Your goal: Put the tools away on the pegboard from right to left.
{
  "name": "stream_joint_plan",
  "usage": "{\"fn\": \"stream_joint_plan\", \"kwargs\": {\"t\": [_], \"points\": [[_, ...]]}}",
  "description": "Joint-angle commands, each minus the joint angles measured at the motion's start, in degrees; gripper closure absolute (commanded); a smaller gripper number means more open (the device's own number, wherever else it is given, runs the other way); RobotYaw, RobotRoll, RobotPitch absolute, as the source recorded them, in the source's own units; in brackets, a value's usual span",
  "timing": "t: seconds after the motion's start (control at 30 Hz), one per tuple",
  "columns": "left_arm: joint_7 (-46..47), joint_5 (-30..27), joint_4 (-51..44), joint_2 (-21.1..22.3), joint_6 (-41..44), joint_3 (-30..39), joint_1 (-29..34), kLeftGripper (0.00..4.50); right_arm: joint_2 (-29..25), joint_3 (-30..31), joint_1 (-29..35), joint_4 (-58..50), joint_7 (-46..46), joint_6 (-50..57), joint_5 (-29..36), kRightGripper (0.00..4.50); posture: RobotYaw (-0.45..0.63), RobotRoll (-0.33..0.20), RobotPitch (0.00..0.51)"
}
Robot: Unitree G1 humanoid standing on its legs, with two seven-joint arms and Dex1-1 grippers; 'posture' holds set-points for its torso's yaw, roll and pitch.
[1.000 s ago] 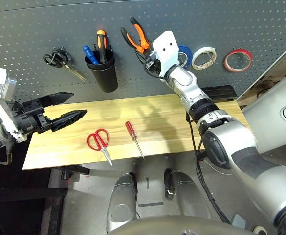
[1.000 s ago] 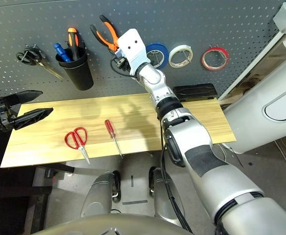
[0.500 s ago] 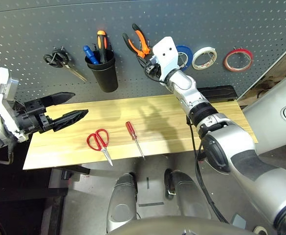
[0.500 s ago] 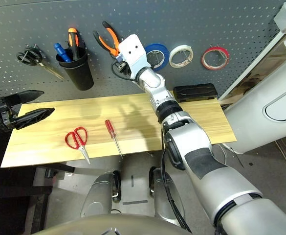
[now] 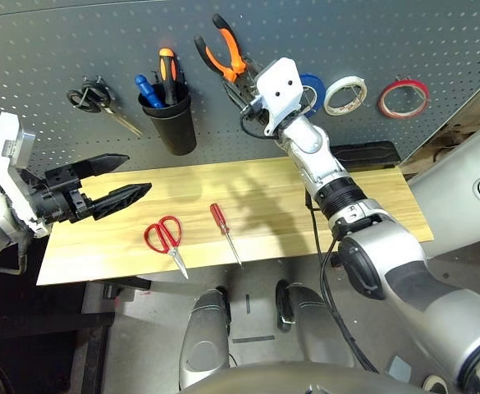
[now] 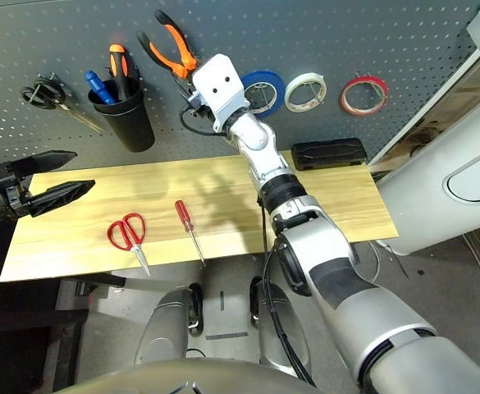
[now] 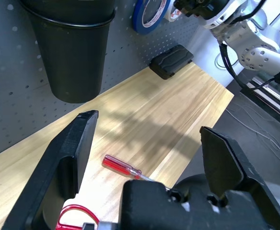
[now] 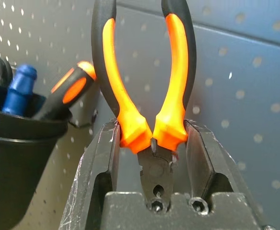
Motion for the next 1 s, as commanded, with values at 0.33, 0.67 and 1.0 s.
{"fn": "stream_joint_plan", "kwargs": {"t": [0.33, 0.67, 1.0], "points": [[-0.29, -0.4, -1.04, 0.24, 0.6, -0.85, -0.48, 0.0, -2.57, 4.57, -2.03, -4.24, -2.98, -5.13, -6.95, 2.4, 0.1, 0.0, 0.183], [-0.53, -1.05, -2.2, 0.63, 1.53, 0.34, 0.89, 0.0, -4.18, 5.18, -6.26, 5.91, -6.08, -9.79, -9.92, 2.4, 0.12, 0.0, 0.201], [-0.34, -1.74, -3.72, 0.81, 2.71, 1.44, 2.25, 0.0, -3.8, 4.94, -8.92, 13.37, -7.68, -11.95, -10.4, 2.4, 0.13, 0.0, 0.213]]}}
